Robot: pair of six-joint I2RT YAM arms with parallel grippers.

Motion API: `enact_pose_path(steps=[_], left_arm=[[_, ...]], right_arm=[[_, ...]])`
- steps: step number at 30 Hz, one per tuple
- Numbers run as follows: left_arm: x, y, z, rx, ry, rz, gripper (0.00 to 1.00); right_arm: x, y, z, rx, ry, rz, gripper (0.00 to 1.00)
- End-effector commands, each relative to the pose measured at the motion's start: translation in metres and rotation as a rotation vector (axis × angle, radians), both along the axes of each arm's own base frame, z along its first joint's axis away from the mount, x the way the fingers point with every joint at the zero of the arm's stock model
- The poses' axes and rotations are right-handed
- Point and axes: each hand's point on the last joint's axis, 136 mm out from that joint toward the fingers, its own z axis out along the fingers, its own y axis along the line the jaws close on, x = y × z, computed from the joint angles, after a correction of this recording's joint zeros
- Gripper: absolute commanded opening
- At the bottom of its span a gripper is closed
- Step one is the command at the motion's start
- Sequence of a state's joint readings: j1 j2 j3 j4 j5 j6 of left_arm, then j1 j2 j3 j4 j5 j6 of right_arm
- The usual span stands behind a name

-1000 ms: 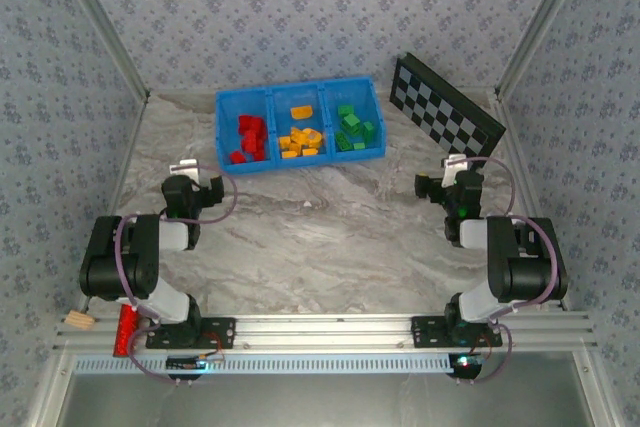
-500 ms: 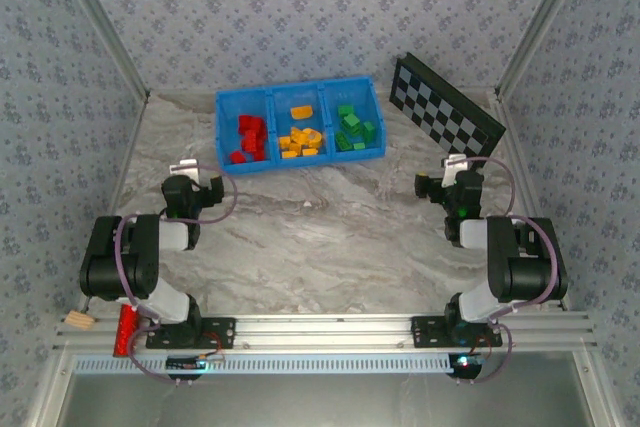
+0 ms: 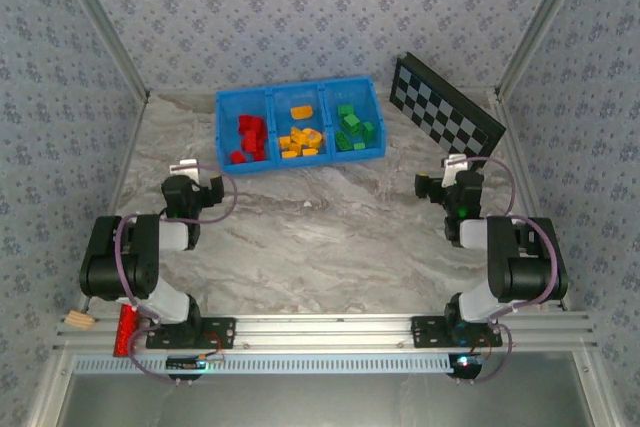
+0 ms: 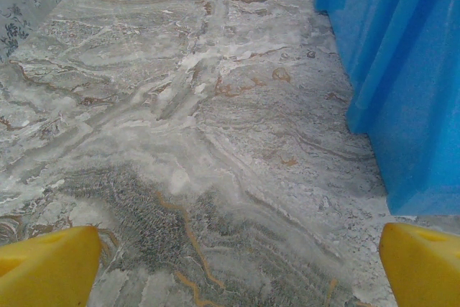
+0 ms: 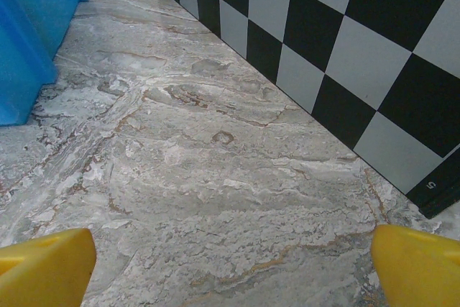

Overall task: Sort the legos into containers by color
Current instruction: Reset both arms

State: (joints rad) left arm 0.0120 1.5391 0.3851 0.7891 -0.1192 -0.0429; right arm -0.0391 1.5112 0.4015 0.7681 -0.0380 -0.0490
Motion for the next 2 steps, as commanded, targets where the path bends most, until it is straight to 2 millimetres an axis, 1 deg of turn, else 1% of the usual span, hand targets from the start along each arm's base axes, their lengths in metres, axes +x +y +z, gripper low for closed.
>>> enact_pose_path(steps=[1,2], left_arm=[[0.0104,-0.0035,0.0181,-0.006,-0.062,-0.018,0.99],[0.0102,-0.0038,0.0177,-0.006,-0.061,-0.018,0.99]], right_arm=[[0.0014,-0.0042,0.0007,0.007,-0.012,-0.022,1.0],[0.0012,-0.0041,0.0005,0.008,-0.014,-0.021,1.0]])
